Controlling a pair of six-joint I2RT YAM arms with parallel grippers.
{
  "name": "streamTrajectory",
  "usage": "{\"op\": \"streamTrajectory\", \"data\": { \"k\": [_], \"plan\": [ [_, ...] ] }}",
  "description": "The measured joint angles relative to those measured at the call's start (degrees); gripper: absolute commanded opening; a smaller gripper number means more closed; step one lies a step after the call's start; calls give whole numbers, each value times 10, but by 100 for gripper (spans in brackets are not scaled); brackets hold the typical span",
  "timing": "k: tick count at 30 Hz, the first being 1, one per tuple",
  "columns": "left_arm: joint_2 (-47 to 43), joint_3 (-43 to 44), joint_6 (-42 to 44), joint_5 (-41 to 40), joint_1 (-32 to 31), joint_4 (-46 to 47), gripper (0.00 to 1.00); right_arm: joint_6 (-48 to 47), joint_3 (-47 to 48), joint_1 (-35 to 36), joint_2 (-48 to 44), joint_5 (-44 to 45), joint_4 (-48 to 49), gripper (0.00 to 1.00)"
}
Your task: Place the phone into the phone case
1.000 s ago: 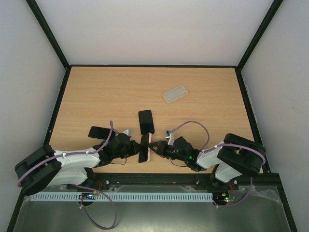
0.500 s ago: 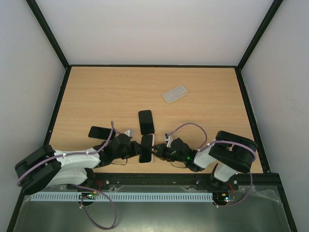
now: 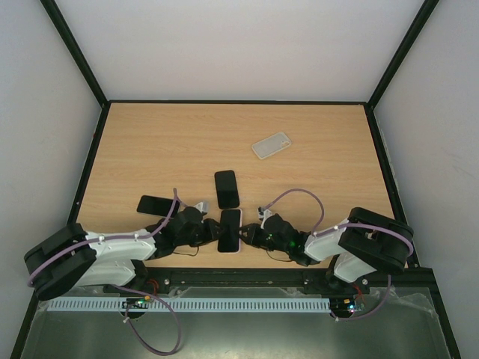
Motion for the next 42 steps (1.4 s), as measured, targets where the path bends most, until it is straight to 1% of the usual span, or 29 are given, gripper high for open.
{"op": "streamTrajectory", "data": {
  "k": [5, 8, 11, 14, 17, 19, 20, 23, 25, 27, 30, 32, 33, 35, 36, 38, 42],
  "plan": [
    [-34, 0, 3, -7, 0, -42, 33, -1, 0, 0, -2, 2, 5, 9],
    [-57, -1, 6, -20, 0, -72, 33, -1, 0, 0, -1, 2, 7, 7],
    [-65, -8, 7, -28, 0, -83, 28, -1, 0, 0, 0, 2, 11, 6],
    [-59, -20, 6, -28, 0, -80, 21, -1, 0, 0, 3, 2, 17, 10],
    [-38, -33, 3, -20, 0, -54, 16, 0, 0, 0, 9, 1, 23, 15],
    [-23, -33, 2, -14, 0, -26, 12, 0, 0, -1, 16, -2, 25, 15],
    [-16, -33, 2, -11, 0, -12, 11, 1, 0, -1, 21, -3, 28, 14],
    [-2, -32, 0, -6, -1, 12, 8, 7, -4, -2, 33, -5, 41, 4],
    [-3, -33, -1, -7, -1, 13, 9, 17, -8, -5, 35, -10, 59, 2],
    [-6, -33, -4, -9, -1, 11, 17, 17, -9, -7, 35, -15, 64, 2],
    [-28, -37, -9, -7, -4, 0, 34, 9, -9, -16, 27, -31, 64, 2],
    [-76, -40, -11, -7, -6, -14, 45, -4, -11, -20, -2, -42, 49, 2],
    [-109, -40, -11, -8, -6, -24, 53, -10, -13, -21, -20, -46, 42, 2],
    [-177, -40, -9, -12, -4, -48, 66, -24, -16, -23, -75, -59, 20, 2],
    [-221, -39, -8, -15, -1, -65, 71, -32, -17, -24, -105, -65, 12, 2],
    [-305, -35, -3, -22, 6, -101, 77, -45, -17, -24, -166, -81, -2, 2],
    [-455, -15, 13, -36, 20, -171, 81, -64, -17, -24, -275, -115, -30, 2]
  ]
}}
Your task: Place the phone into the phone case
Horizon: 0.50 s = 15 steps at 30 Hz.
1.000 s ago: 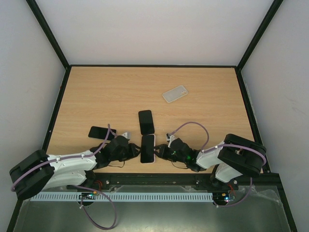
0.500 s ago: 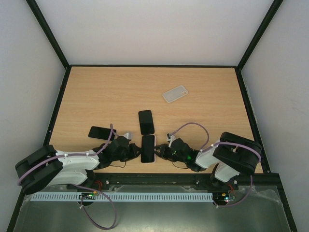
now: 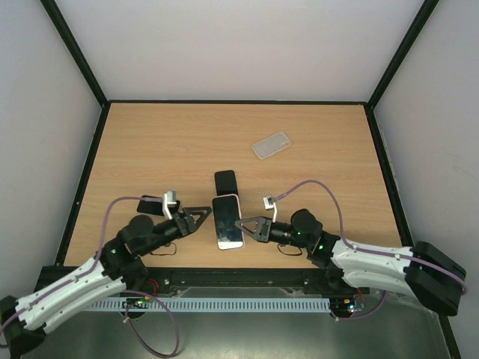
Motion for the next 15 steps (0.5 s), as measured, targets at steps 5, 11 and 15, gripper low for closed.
{"op": "streamTrajectory", "data": {
  "k": [5, 11, 15],
  "plan": [
    [-121, 35, 31, 11, 5, -12, 80, 2, 0, 0, -69, -54, 3, 2],
    [-115, 35, 48, 58, 6, 31, 71, 60, -4, 0, -53, -113, 89, 2],
    [-81, 28, 52, 85, 6, 64, 65, 88, -10, 0, -42, -131, 138, 2]
  ]
}}
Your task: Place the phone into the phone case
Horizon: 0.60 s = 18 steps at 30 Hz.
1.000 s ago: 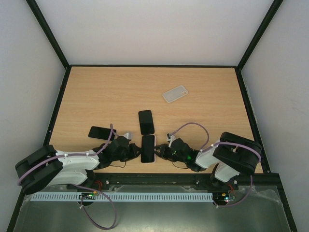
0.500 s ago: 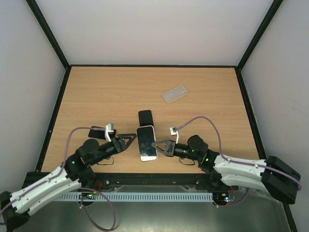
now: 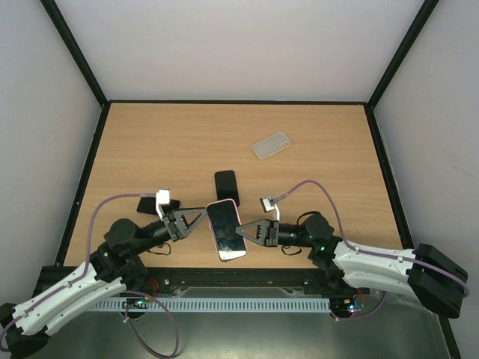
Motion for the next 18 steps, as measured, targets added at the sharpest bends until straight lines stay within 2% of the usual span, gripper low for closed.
{"op": "streamTrajectory", "data": {
  "k": [7, 15, 18],
  "plan": [
    [31, -9, -5, 14, 0, 33, 39, 17, -5, 0, 1, -9, 26, 2],
    [48, -10, -13, 17, 0, 58, 4, 21, -13, -2, 3, -7, 29, 2],
    [56, -9, -16, 16, 0, 59, 2, 14, -15, -3, 3, -4, 26, 2]
  ]
}}
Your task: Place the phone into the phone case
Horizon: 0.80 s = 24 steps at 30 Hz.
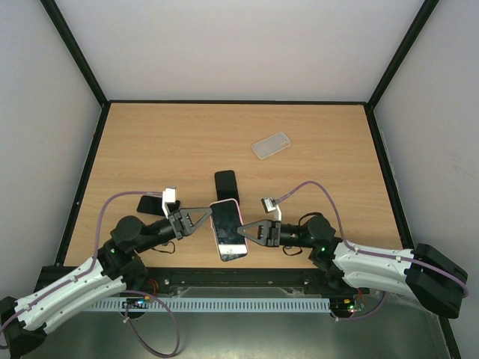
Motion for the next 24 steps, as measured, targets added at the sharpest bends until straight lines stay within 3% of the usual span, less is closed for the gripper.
{"op": "streamTrajectory", "data": {
  "k": [11, 16, 24],
  "plan": [
    [24, 30, 2, -25, 0, -59, 3, -14, 0, -1, -4, 20, -29, 2],
    [26, 33, 4, -26, 0, -68, 33, -16, 0, -1, -7, 21, -36, 2],
    [21, 27, 8, -21, 0, -60, 38, -7, 0, 0, -7, 14, -31, 2]
  ]
}}
